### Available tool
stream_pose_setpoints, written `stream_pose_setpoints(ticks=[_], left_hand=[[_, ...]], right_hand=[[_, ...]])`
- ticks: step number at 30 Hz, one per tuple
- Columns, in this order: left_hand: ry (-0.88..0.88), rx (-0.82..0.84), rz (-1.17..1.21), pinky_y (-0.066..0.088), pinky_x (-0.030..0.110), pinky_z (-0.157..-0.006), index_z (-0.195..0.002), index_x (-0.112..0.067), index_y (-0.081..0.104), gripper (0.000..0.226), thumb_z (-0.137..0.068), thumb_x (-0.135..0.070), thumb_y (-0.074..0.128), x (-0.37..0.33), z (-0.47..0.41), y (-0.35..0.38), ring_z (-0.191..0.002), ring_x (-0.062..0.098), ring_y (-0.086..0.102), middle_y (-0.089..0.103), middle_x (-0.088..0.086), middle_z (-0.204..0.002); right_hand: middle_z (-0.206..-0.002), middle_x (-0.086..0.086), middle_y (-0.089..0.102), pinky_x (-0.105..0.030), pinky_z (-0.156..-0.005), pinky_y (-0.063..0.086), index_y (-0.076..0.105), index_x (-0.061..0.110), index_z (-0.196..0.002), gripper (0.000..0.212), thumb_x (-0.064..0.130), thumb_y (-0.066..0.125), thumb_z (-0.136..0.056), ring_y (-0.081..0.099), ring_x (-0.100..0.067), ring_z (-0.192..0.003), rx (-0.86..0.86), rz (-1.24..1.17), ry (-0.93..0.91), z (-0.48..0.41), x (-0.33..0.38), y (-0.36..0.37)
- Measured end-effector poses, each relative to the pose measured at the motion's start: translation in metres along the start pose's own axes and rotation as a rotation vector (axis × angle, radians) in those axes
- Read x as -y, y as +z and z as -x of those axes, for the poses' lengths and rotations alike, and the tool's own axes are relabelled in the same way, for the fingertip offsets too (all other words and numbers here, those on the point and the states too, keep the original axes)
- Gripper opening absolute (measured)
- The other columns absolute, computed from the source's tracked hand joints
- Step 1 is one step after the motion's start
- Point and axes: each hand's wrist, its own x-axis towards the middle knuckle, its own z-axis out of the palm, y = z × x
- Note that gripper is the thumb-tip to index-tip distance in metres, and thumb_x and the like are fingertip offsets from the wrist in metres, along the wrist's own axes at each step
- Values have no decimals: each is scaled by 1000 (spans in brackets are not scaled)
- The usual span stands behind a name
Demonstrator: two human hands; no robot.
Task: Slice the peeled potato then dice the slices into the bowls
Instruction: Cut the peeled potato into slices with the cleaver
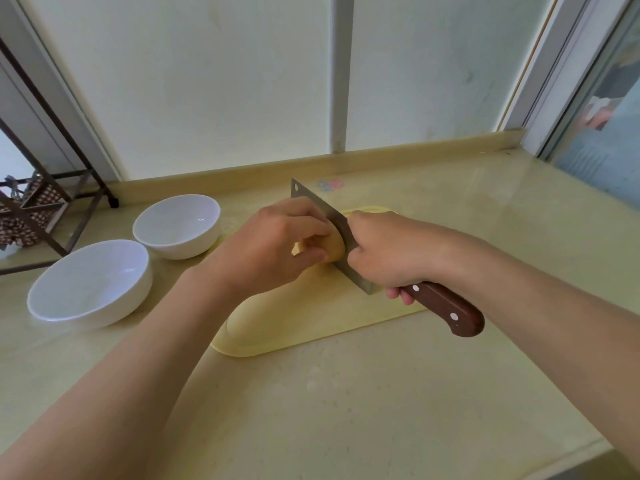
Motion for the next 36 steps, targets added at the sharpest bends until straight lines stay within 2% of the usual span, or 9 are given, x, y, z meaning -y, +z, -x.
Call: stream_pose_setpoints(ticks=[3, 11, 14, 15, 18, 23, 36], left_hand=[[2, 1, -43, 51, 33, -64, -97, -8, 76, 21, -79, -18, 75, -2, 0, -2, -78, 18, 59, 64, 3, -94], [36, 27, -99, 52, 35, -69, -99, -9, 76, 22, -80, -20, 72, -5, -1, 0, -81, 21, 60, 64, 4, -96], [50, 43, -122, 53, 37, -70, -95, -9, 75, 20, -79, -19, 69, -7, 0, -2, -82, 21, 60, 64, 3, -98], [52, 44, -123, 53, 37, -70, -95, -9, 74, 20, -79, -19, 69, -7, 0, -3, -82, 21, 60, 64, 3, -99], [54, 52, -121, 53, 37, -68, -96, -9, 75, 21, -78, -17, 70, -8, 0, -4, -81, 21, 60, 64, 3, -98], [56, 66, -119, 53, 39, -67, -98, -9, 74, 22, -78, -17, 70, -8, -1, -4, -79, 22, 60, 63, 3, -98], [55, 78, -119, 52, 37, -68, -97, -11, 74, 21, -77, -16, 71, -8, -2, -5, -79, 20, 59, 63, 2, -96]], right_hand=[[-72, -19, 70, -29, -44, 50, 47, 8, -104, 11, 12, 39, -97, 61, -28, -44, -33, -27, -4, 1, -3, -3], [-65, -14, 67, -25, -41, 44, 44, 15, -93, 7, 12, 39, -98, 58, -22, -40, -89, -49, -37, 14, -4, -23], [-60, -11, 64, -23, -38, 42, 32, 33, -78, 31, 12, 39, -99, 56, -20, -37, -114, -59, -60, 18, -2, -29], [-59, -11, 64, -23, -39, 43, 32, 33, -78, 31, 12, 39, -99, 56, -21, -37, -117, -57, -61, 19, -2, -31], [-58, -12, 66, -27, -42, 46, 47, 13, -94, 8, 12, 40, -98, 59, -23, -39, -147, -51, -58, 19, -1, -36], [-54, -12, 66, -25, -40, 44, 52, -1, -98, 15, 9, 41, -94, 61, -26, -40, -174, -15, -66, 22, 2, -42], [-48, -9, 63, -24, -39, 43, 52, -1, -94, 14, 8, 42, -94, 61, -25, -39, -154, 5, -80, 25, 6, -43]])
